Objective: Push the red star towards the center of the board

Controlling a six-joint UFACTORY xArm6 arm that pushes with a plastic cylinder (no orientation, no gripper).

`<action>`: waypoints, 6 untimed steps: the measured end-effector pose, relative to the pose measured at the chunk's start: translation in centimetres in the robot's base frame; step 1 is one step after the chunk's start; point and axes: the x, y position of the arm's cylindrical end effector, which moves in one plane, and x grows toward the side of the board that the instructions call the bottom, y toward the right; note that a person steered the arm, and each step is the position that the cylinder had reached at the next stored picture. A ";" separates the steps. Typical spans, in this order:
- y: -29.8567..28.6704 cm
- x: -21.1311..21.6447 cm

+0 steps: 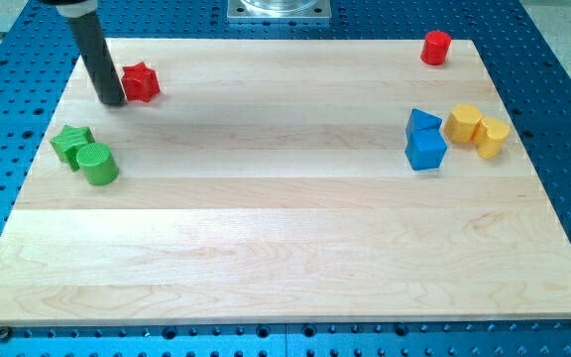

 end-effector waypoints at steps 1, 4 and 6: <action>4.0 -2.1; 9.4 1.1; 23.0 3.3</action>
